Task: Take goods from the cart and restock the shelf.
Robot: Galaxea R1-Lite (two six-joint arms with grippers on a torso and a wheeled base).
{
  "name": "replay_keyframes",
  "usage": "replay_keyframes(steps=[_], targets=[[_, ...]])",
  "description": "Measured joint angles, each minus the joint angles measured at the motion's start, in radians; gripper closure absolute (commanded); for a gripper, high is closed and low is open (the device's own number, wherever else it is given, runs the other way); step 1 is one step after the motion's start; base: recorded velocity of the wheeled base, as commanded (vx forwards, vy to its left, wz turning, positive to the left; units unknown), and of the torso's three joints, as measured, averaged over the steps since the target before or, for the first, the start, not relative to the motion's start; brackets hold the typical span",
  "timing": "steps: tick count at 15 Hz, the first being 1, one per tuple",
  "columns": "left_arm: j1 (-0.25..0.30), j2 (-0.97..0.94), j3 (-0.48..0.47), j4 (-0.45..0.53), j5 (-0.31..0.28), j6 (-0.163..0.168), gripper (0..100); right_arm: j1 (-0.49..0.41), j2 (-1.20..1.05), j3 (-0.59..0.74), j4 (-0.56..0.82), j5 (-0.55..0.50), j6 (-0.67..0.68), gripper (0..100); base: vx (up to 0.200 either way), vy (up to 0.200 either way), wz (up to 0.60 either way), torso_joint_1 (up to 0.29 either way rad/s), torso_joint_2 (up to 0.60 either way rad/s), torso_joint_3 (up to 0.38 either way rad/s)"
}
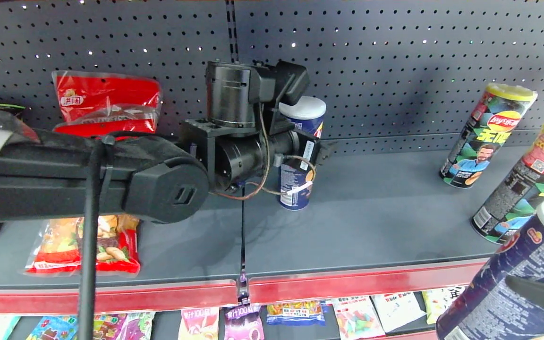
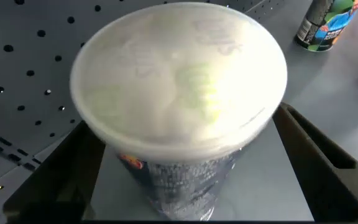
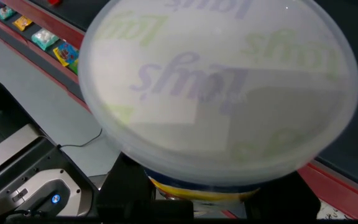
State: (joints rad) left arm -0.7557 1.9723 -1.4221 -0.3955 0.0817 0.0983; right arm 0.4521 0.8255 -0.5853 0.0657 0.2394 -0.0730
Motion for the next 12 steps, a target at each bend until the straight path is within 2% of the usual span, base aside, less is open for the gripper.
replay_keyframes(steps=[2, 4, 5, 8, 12], targets=[[0.000, 0.010, -0.007, -0.001, 0.008, -0.005, 0, -0.008, 0.000, 0.001, 0.000, 0.000, 0.000, 100, 0.000, 0.000, 0.00, 0.000, 0.00, 0.000], [0.002, 0.023, -0.025, -0.008, 0.042, -0.008, 0, -0.010, 0.000, 0.001, 0.000, 0.001, 0.000, 100, 0.000, 0.000, 0.00, 0.000, 0.00, 0.000], [0.001, 0.031, -0.033, -0.031, 0.046, -0.008, 100, -0.011, 0.000, 0.001, 0.000, 0.001, 0.000, 100, 0.000, 0.000, 0.00, 0.000, 0.00, 0.000], [0.001, 0.047, -0.037, -0.054, 0.041, -0.009, 100, -0.011, 0.000, 0.001, 0.001, 0.001, 0.000, 100, 0.000, 0.000, 0.00, 0.000, 0.00, 0.000], [0.009, 0.025, 0.003, -0.054, 0.025, -0.008, 100, -0.012, 0.000, 0.000, 0.002, 0.001, 0.000, 100, 0.000, 0.000, 0.00, 0.000, 0.00, 0.000]])
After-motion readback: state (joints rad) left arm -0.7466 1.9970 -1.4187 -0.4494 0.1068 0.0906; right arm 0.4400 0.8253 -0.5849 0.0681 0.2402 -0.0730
